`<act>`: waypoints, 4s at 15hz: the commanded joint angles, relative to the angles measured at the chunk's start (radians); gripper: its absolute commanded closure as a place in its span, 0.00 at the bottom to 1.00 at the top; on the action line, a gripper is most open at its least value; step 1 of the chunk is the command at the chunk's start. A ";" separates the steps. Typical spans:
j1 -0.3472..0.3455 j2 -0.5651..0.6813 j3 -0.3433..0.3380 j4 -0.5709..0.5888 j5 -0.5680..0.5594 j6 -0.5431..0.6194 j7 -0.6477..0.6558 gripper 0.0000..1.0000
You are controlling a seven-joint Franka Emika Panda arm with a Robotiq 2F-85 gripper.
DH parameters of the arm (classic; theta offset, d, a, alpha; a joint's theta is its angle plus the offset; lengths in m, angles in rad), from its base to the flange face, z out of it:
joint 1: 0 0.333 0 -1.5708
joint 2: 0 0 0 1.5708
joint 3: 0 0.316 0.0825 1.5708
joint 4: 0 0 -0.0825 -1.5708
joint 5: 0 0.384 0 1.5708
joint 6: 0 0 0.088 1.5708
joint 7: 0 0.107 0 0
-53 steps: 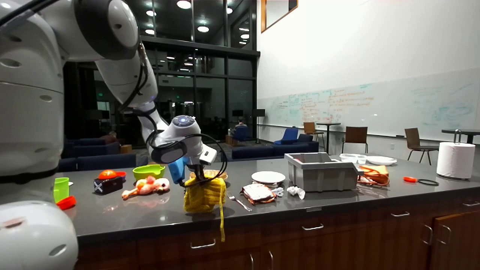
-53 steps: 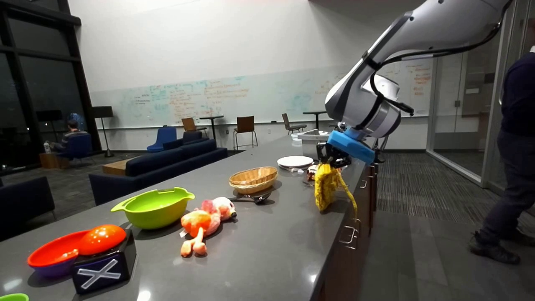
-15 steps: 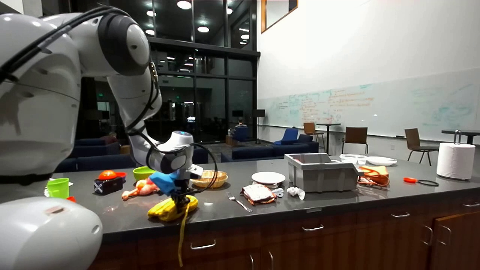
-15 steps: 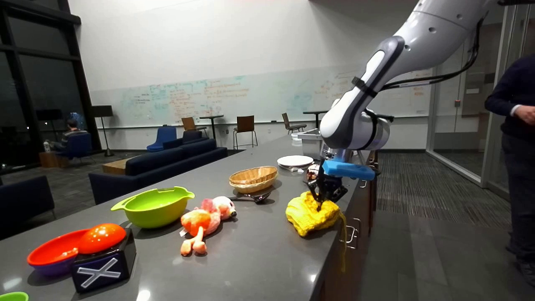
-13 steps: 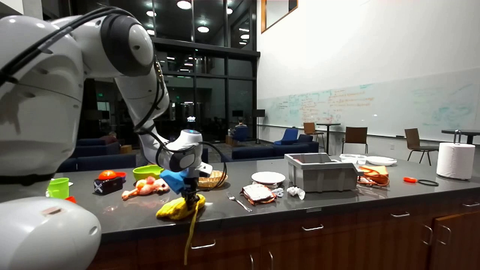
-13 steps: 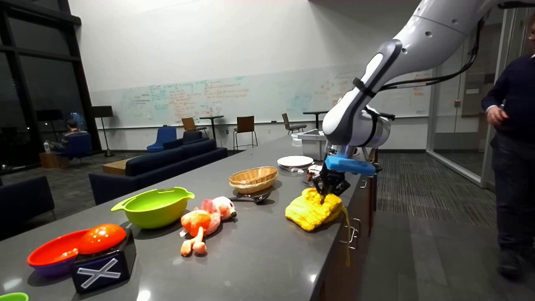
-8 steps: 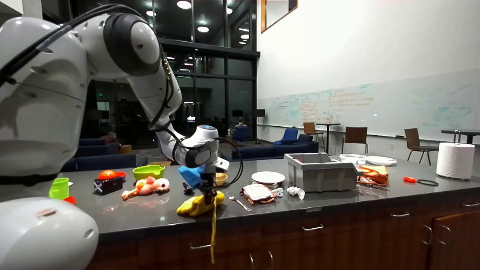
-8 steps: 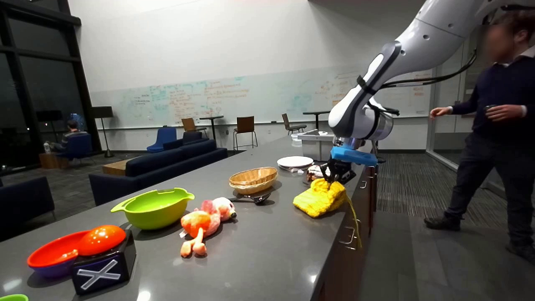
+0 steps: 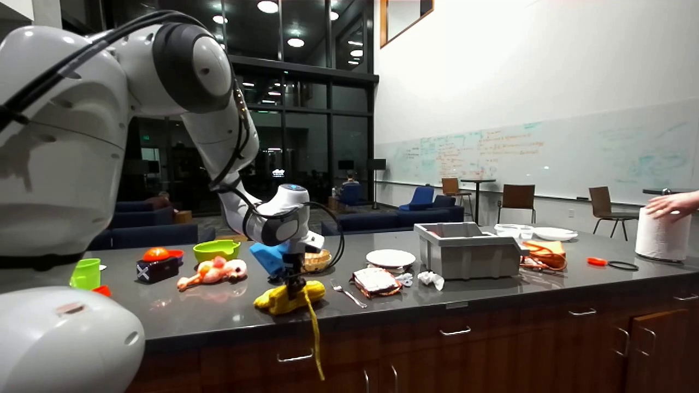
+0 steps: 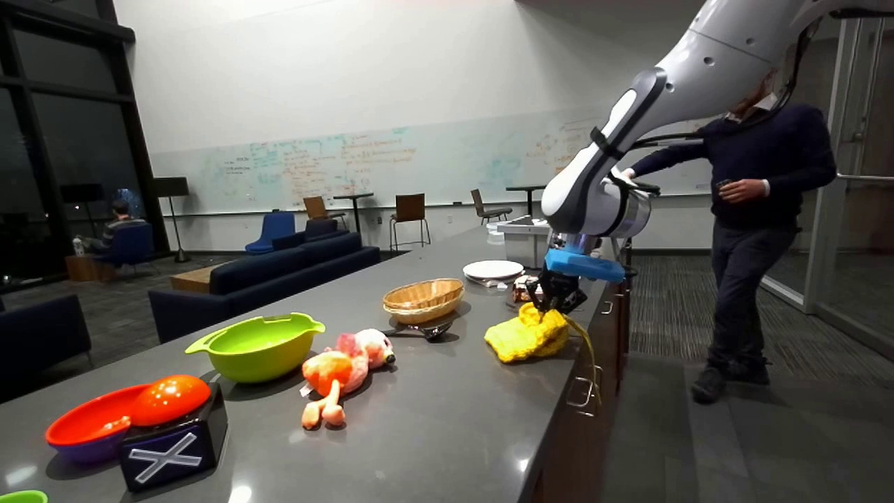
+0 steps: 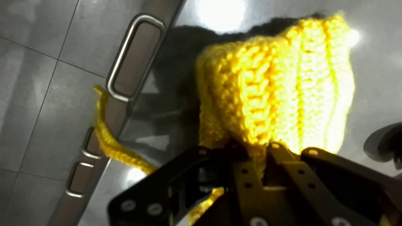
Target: Use the yellow cloth to clean the counter
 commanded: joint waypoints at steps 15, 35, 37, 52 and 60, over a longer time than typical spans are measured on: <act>0.073 0.005 0.065 -0.031 -0.018 0.011 0.014 0.97; 0.050 0.011 -0.002 0.130 -0.054 -0.005 0.036 0.97; 0.061 0.011 -0.002 0.127 -0.067 -0.006 0.042 0.64; 0.150 -0.030 0.019 0.154 -0.226 0.015 0.128 0.00; 0.127 -0.076 0.152 0.165 0.000 0.001 0.007 0.00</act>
